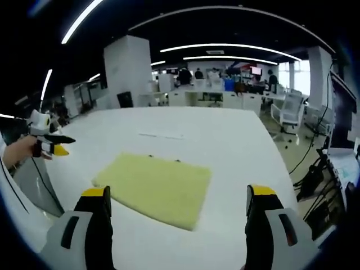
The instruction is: Fold the garment on the visible template until the final outline fits inside the template.
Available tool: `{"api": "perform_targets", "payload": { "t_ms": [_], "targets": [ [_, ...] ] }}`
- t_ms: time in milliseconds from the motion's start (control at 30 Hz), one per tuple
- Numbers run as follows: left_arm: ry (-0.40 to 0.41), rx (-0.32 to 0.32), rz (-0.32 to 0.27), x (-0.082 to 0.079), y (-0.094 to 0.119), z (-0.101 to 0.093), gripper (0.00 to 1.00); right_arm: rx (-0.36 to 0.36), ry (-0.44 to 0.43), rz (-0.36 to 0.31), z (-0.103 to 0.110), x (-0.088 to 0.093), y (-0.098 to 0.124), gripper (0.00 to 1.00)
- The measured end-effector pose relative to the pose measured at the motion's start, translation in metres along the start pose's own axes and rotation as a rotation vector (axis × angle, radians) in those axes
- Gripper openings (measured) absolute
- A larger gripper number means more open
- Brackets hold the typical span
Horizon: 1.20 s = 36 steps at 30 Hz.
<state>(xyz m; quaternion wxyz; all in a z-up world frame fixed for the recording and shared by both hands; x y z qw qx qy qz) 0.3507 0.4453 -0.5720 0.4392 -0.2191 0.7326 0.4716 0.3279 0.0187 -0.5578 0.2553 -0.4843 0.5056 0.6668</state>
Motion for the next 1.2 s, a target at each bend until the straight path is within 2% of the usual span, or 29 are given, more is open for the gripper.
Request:
{"api": "perform_targets", "payload": {
  "t_ms": [233,567,667,900,1200],
  "targets": [
    [0.003,-0.01,0.011,0.003,0.002,-0.003,0.98,0.004,-0.007,-0.004,-0.007,0.005,0.006,1.0],
    [0.017,-0.016,-0.003,0.001,-0.003,-0.013,0.98,0.009,-0.009,0.004,-0.021,0.012,0.013,1.0],
    [0.01,-0.018,0.014,0.003,-0.006,-0.017,0.97,0.009,-0.011,-0.004,-0.024,0.011,0.016,1.0],
    [0.008,-0.016,0.006,-0.003,-0.011,-0.025,0.97,0.013,-0.021,-0.007,-0.031,0.013,0.019,1.0],
    [0.01,-0.018,0.019,0.001,-0.014,-0.031,0.97,0.007,-0.021,-0.003,-0.036,0.015,0.019,1.0]
  ]
}}
Point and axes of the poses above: the point that each gripper's makers call its tool centre point, and the gripper's own axes: y roughly backward along the fingers, z roughly to its left, x roughly out of its underside, the point moved 7 cm from there along y, roughly backward along the fingers, and after that the axes turned 2 degrees about y, right-handed, at the moved point
